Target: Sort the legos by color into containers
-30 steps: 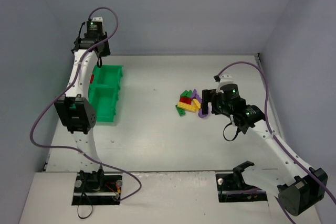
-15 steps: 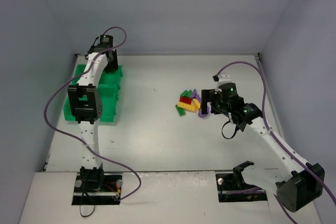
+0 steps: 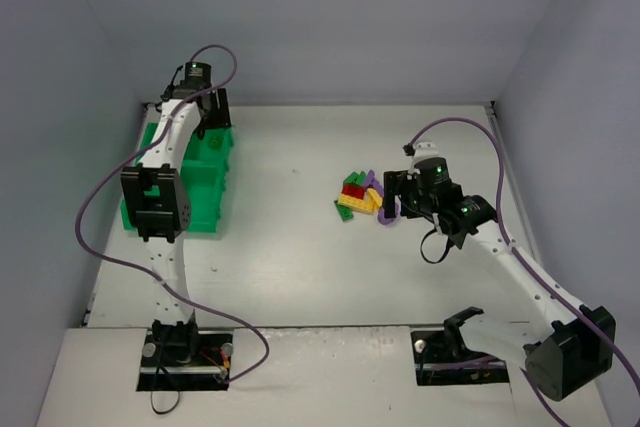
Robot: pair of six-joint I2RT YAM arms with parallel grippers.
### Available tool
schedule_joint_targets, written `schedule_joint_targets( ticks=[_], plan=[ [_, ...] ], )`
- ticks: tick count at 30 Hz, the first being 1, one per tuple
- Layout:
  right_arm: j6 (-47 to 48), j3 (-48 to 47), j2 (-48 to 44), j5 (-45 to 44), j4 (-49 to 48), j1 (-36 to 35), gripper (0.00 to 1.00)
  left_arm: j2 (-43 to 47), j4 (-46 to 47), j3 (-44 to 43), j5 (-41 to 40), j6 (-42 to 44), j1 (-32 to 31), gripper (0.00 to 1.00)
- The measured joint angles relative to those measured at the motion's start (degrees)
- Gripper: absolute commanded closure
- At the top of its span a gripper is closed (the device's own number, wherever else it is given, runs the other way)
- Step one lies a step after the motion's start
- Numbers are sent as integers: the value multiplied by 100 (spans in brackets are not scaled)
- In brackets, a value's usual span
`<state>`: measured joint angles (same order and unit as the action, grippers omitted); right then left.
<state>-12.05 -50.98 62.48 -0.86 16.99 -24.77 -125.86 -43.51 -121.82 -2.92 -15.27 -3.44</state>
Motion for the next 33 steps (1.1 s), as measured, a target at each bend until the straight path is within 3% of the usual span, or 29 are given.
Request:
schedule_joint_targets(
  ticks=[6,12,16,23,29,31,33],
  plan=[
    [-76,0,-2,24,0,0,35,1169,57,448,166,-17,-525,33],
    [-201,0,-61,28,0,0,42,2068,605,1388,579,-66,-2240,33],
    [-286,0,-151,133,0,0,42,1735,839,1556,946,-74,-2951,33],
    [-378,0,-343,192,0,0,40,765,772,1467,966,-72,-3517,34],
    [-422,0,-365,221,2,0,39,671,785,1729,933,-354,-3960,38],
    [-422,0,-372,221,2,0,39,732,774,1954,901,-533,-4015,30],
    [-424,0,-378,221,2,0,38,748,756,2109,820,-769,-4035,29]
  ],
)
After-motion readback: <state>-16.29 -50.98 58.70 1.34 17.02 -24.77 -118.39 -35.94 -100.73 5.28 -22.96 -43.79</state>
